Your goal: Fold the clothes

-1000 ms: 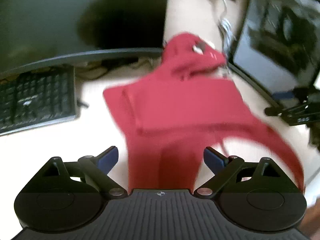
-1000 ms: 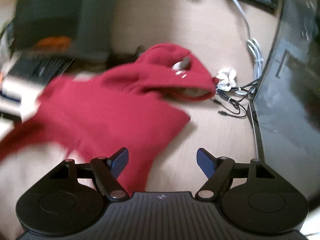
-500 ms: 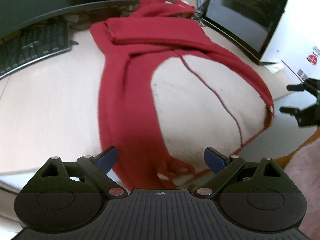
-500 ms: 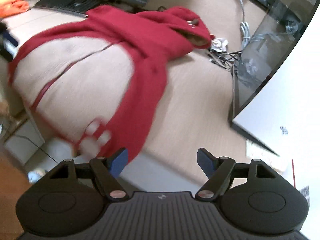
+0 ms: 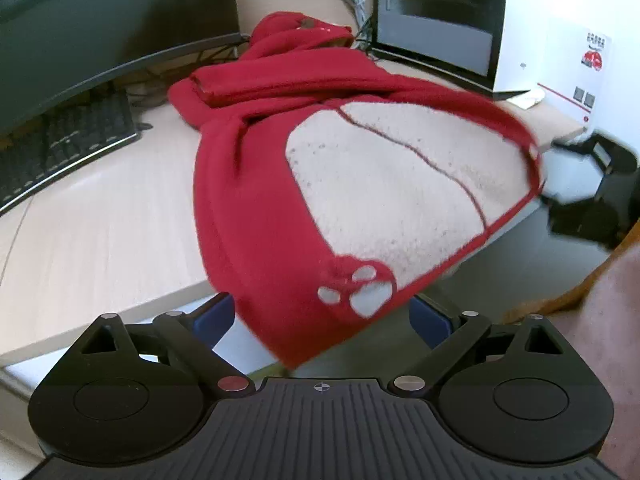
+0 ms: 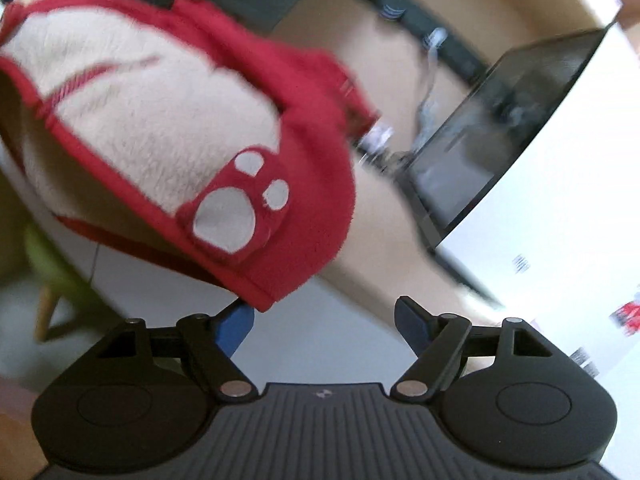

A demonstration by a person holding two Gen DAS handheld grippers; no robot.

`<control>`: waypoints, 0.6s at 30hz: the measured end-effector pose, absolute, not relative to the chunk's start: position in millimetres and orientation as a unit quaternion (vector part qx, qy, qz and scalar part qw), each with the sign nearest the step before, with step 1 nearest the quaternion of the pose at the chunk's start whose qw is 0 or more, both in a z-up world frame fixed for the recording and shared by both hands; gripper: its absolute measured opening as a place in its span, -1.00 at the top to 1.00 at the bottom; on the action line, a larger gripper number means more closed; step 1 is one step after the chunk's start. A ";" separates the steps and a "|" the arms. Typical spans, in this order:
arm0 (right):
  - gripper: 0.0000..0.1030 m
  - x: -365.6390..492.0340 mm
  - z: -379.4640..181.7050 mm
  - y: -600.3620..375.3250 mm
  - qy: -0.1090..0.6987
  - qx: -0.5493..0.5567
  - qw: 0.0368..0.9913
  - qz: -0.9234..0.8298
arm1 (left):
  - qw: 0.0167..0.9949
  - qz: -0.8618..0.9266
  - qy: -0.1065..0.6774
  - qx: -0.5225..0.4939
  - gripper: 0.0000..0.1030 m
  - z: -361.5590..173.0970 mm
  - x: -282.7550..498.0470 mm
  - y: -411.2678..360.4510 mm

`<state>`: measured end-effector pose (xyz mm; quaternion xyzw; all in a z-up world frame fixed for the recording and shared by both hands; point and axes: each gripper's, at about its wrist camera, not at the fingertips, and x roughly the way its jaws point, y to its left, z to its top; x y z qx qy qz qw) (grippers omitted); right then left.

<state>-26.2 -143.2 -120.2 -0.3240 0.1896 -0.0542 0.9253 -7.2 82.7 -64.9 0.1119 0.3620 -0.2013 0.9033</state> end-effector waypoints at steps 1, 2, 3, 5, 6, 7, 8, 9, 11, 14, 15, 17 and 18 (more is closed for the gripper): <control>-0.45 -31.5 -111.2 -142.9 0.161 -0.325 0.930 -0.061 | 0.903 -0.200 0.362 0.114 -0.89 -65.0 -8.5 81.1; -0.45 -36.1 -96.1 -144.1 0.131 -0.323 0.935 -0.070 | 0.903 -0.199 0.362 0.115 -0.89 -64.9 -9.4 79.2; -0.45 -37.1 -77.1 -146.7 0.105 -0.317 0.939 -0.083 | 0.903 -0.198 0.362 0.117 -0.89 -64.8 -10.2 77.2; -0.45 -32.6 -37.9 -153.5 0.057 -0.299 0.946 -0.112 | 0.905 -0.193 0.361 0.117 -0.89 -63.9 -8.3 72.4; -0.45 -25.3 -17.4 -158.0 0.041 -0.285 0.949 -0.124 | 0.905 -0.191 0.361 0.116 -0.89 -63.4 -7.2 69.9; -0.45 -16.4 0.1 -162.0 0.032 -0.273 0.952 -0.132 | 0.906 -0.189 0.360 0.116 -0.89 -63.0 -6.0 67.5; -0.45 -7.3 14.8 -165.7 0.025 -0.263 0.955 -0.137 | 0.907 -0.186 0.360 0.116 -0.89 -62.5 -4.8 65.1; -0.46 0.6 24.6 -168.6 0.023 -0.261 0.956 -0.134 | 0.908 -0.184 0.359 0.116 -0.89 -62.0 -3.6 62.6; -0.50 8.5 35.0 -171.8 0.030 -0.277 0.954 -0.114 | 0.909 -0.175 0.365 0.101 -0.89 -62.7 -4.0 65.0; -0.59 -7.2 10.9 -172.9 0.092 -0.345 0.934 -0.007 | 0.910 -0.151 0.379 0.071 -0.89 -67.4 -4.6 75.9; -0.59 -14.7 -2.7 -173.0 0.117 -0.363 0.924 0.026 | 0.911 -0.140 0.383 0.062 -0.89 -69.7 -4.1 79.2; -0.59 -29.3 -30.2 -173.3 0.165 -0.396 0.899 0.087 | 0.913 -0.120 0.388 0.046 -0.89 -75.2 -3.3 85.6; -0.59 -33.8 -45.3 -174.0 0.177 -0.406 0.891 0.098 | 0.914 -0.114 0.388 0.038 -0.89 -78.2 -3.4 88.7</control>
